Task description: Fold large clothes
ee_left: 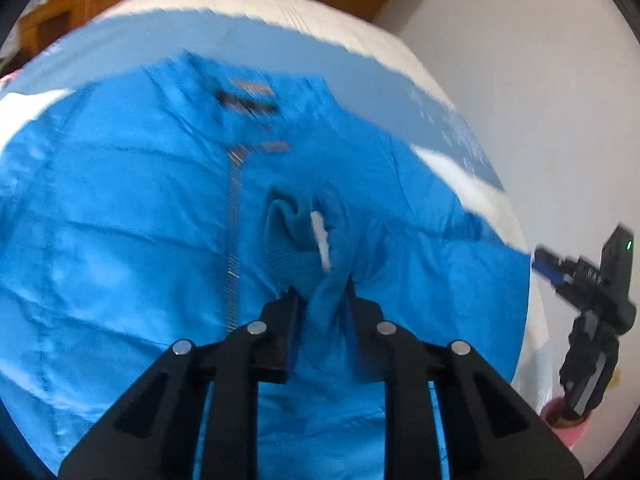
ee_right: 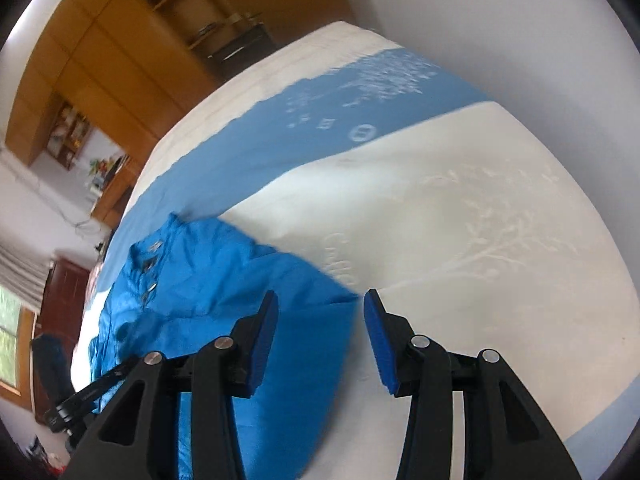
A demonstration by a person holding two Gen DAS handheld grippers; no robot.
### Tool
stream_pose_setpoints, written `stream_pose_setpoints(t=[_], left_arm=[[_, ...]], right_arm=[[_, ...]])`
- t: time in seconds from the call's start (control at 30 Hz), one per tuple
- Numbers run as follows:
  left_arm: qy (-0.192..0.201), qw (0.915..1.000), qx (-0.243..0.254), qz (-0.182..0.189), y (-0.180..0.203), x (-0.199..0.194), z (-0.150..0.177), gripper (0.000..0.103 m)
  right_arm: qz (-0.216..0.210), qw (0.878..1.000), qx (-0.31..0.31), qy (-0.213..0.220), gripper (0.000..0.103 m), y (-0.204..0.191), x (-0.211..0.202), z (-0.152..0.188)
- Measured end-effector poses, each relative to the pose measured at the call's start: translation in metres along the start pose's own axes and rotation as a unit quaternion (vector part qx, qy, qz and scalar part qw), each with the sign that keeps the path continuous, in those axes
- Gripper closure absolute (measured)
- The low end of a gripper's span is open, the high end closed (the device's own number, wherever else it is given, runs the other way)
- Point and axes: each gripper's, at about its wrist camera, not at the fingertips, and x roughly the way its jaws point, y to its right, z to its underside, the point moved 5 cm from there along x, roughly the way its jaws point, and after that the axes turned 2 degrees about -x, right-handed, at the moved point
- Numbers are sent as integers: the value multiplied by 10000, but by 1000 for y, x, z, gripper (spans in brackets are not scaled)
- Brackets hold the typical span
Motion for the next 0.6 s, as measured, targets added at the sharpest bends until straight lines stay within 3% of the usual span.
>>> stream_pose_setpoints(t=[0.13,0.23,0.33,0.43,0.5,0.6], left_arm=[[731,9962,-96,-474,-30,-41,-14,86],[1125,9883,-241,-1006,-63,-67,-24,86],[1212,9824,-517,-1321,-95,-78,-28,86],[1215,9778,-699,-1560,-119,-79,-28,86],[1108,9787,-779,-1542,-129,-75,-29,86],[926,9781,-802,-1683,-140,-58,-27,85]], right_arm=[[-198,9998,-11,-98,58,-2,9,2],[-621,9974,-175,-335,58,-22,23,10],[-1061,9913,-412,-658,57,-49,40,23],[-1225,9861,-679,-889,57,-76,56,36],[-1112,9854,-844,-969,58,-89,67,41],[-616,9865,-1093,-1054,58,-98,86,51]])
